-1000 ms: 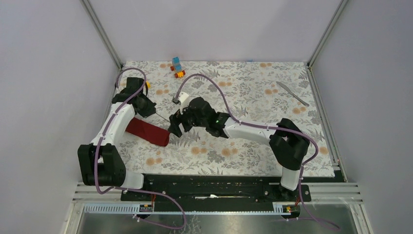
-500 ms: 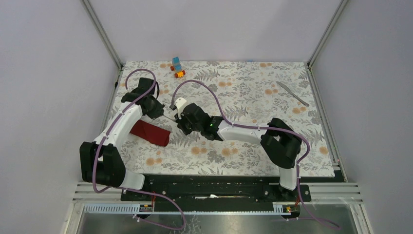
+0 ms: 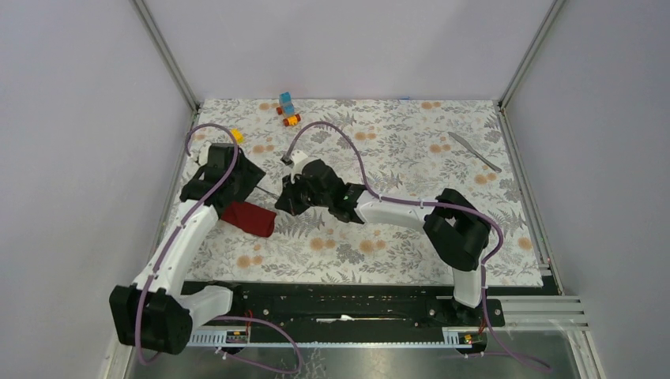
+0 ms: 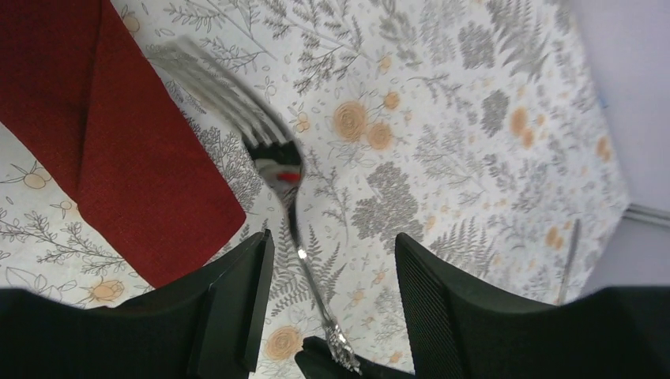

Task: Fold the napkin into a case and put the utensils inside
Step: Pass from the left arm to the right, then pass from the right arm to the left, then insert the fork into the folded napkin, then pick up the knife from the corner of the board, then move the knife to the center of the board, then pick up the knife from the center of the board.

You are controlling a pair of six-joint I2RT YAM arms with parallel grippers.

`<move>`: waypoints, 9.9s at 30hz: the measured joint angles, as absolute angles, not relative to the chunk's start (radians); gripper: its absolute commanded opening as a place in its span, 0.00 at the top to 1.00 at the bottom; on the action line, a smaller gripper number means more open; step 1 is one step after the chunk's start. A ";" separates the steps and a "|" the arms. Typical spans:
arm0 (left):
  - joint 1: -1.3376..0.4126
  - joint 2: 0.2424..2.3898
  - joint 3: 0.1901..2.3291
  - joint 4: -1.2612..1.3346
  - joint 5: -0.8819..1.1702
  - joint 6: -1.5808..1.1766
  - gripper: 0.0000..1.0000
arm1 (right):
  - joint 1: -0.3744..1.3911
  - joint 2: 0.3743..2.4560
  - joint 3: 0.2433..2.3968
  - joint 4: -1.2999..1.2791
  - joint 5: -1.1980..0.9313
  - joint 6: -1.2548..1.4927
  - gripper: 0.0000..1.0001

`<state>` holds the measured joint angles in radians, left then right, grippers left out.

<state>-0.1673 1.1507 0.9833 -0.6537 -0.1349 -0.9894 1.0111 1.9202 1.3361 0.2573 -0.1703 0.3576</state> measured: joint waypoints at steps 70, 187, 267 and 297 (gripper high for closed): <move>-0.093 1.011 0.794 -0.450 -0.168 -1.025 1.00 | 0.921 1.959 1.254 0.491 -0.434 0.722 0.53; 0.130 1.557 0.841 -0.365 -0.239 -0.926 0.80 | 0.945 2.341 1.602 0.161 -0.428 0.748 1.00; -0.315 1.135 0.844 -0.194 0.635 -0.691 0.21 | 0.135 2.075 1.478 -0.538 0.069 0.124 0.83; -0.769 1.693 1.118 -0.464 0.027 -1.158 0.06 | 0.482 1.478 0.994 -0.514 0.121 0.493 0.20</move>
